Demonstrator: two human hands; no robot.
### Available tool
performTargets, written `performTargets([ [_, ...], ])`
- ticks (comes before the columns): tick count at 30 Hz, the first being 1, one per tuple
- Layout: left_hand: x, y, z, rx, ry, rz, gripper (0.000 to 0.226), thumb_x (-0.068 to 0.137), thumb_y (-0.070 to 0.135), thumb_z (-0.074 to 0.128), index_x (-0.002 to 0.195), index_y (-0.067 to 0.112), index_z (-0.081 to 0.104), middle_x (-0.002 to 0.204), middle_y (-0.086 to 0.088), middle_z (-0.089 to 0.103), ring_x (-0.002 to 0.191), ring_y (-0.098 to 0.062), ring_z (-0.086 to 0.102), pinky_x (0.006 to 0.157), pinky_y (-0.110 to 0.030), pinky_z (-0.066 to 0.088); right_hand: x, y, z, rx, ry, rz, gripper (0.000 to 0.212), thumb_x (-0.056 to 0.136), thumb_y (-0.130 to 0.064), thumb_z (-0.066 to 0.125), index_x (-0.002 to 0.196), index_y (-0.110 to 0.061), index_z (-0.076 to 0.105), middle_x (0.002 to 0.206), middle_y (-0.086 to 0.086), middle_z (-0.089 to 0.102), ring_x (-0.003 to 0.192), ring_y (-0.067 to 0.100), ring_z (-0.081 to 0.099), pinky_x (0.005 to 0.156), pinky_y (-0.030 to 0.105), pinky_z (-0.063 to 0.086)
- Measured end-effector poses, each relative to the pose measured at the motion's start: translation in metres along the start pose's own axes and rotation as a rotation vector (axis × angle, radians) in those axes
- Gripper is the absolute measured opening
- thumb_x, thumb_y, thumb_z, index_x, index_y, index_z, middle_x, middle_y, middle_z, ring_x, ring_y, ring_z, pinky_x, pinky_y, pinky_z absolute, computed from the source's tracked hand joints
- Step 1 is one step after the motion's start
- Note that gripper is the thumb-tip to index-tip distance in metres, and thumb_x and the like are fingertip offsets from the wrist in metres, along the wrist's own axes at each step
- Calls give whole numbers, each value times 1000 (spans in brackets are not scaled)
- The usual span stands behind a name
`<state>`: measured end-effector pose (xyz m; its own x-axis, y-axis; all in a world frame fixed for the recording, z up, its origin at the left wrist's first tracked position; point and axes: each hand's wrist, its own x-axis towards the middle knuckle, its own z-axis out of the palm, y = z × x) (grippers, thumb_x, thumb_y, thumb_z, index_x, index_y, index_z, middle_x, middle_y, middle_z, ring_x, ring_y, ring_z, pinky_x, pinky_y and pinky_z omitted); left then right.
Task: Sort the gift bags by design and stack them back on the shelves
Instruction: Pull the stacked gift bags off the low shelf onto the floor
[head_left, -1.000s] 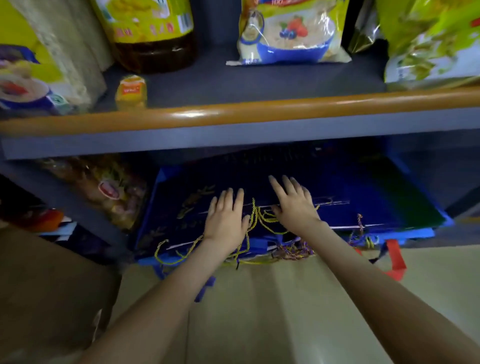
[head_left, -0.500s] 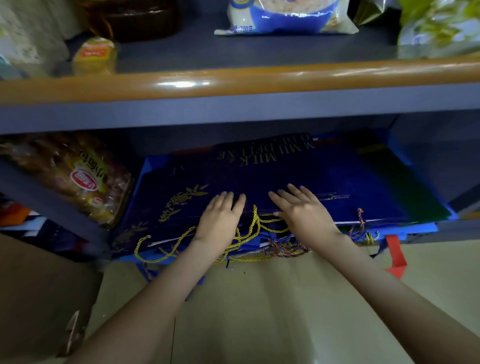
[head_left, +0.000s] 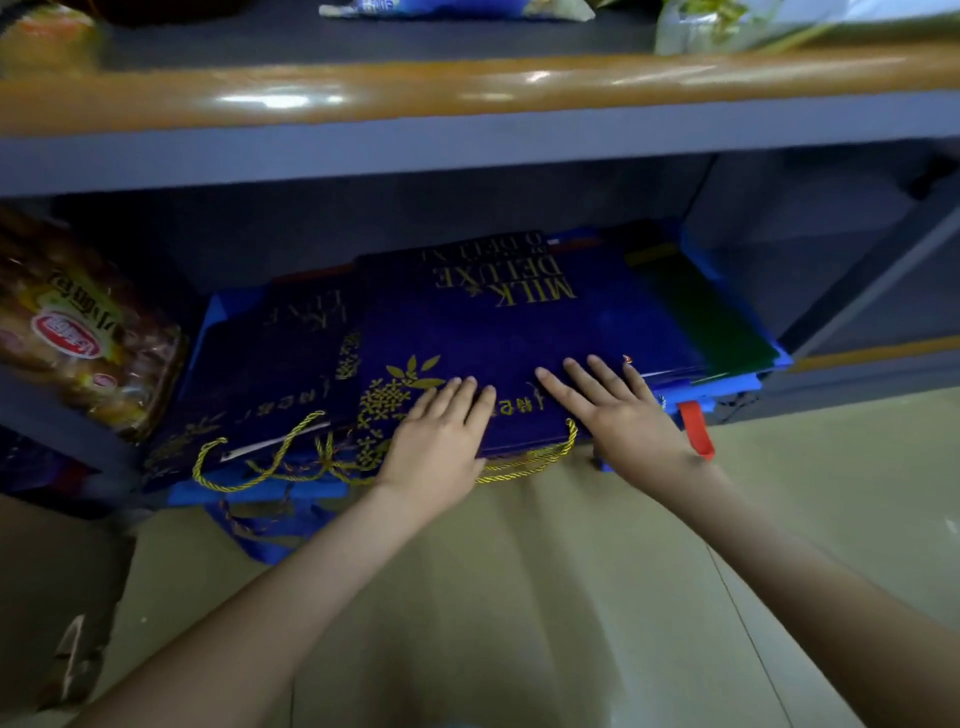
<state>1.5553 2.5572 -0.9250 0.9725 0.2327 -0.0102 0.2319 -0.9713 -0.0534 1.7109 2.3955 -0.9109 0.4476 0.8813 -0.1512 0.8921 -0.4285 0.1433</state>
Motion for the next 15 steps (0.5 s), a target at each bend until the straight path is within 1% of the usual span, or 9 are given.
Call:
performTargets([
  [2, -7, -2, 3, -102, -39, -9, 82, 89, 64, 35, 153, 19, 8, 160, -4, 6, 147, -17, 2, 117, -33, -3, -11, 8, 16, 26, 40, 14, 89, 94, -6, 45, 143, -33, -24, 161, 3, -2, 148, 27, -1, 118, 45, 3],
  [4, -17, -5, 5, -108, -45, 65, 93, 79, 77, 20, 153, 23, 8, 160, -2, 3, 147, -16, -3, 116, -33, -9, -21, 14, 27, 86, 104, -7, 91, 89, -5, 53, 146, -30, -13, 160, 4, 8, 148, 28, 7, 117, 46, 7],
  [6, -28, -8, 12, 18, -21, 124, 92, 80, 72, 35, 153, 23, 8, 160, -6, 6, 147, -24, 1, 116, -41, -7, -29, 22, 34, 127, 61, -24, 93, 88, -14, 58, 145, -33, -13, 160, -1, 3, 148, 23, 2, 117, 47, 4],
  [8, -35, -8, 20, 128, -5, 116, 88, 85, 40, 58, 153, 21, 5, 159, -14, 7, 145, -36, 7, 116, -48, 2, -34, 27, 33, 306, -43, 23, 89, 85, -21, 55, 149, -38, -5, 159, -9, -6, 147, 18, -8, 116, 47, 0],
  [9, -37, -3, 19, 138, -23, 78, 87, 84, 18, 59, 153, 17, 5, 157, -19, 8, 144, -40, 11, 116, -48, 9, -35, 27, 31, 463, -40, 78, 86, 80, -24, 54, 150, -39, 8, 160, -9, -2, 147, 17, -5, 116, 45, 3],
  [10, -39, 3, 20, 127, -3, 62, 83, 80, 2, 56, 151, 11, 15, 153, -26, 19, 140, -45, 22, 113, -48, 21, -37, 26, 26, 654, 12, 159, 83, 73, -27, 53, 149, -38, 21, 160, -6, 4, 147, 17, 0, 115, 42, 7],
  [12, -42, 16, 22, 120, 81, 112, 62, 74, -6, 40, 135, 0, 48, 130, -32, 51, 117, -48, 53, 92, -48, 48, -35, 27, 26, 1048, 155, 356, 76, 75, -32, 58, 147, -30, 33, 159, -1, 15, 145, 17, 12, 116, 35, 14],
  [13, -44, 24, 21, 143, 65, 149, 59, 74, -4, 33, 128, 0, 57, 120, -30, 59, 106, -46, 61, 80, -45, 55, -34, 28, 27, 1181, 201, 457, 78, 79, -35, 65, 148, -28, 30, 157, 0, 20, 144, 17, 18, 116, 35, 18],
  [15, -50, 40, 27, 141, 69, 261, 54, 76, 5, 36, 122, 5, 63, 109, -24, 67, 92, -38, 68, 57, -37, 57, -36, 32, 33, 1224, 217, 617, 97, 74, -39, 78, 151, -27, 19, 150, 4, 31, 135, 21, 35, 112, 41, 31],
])
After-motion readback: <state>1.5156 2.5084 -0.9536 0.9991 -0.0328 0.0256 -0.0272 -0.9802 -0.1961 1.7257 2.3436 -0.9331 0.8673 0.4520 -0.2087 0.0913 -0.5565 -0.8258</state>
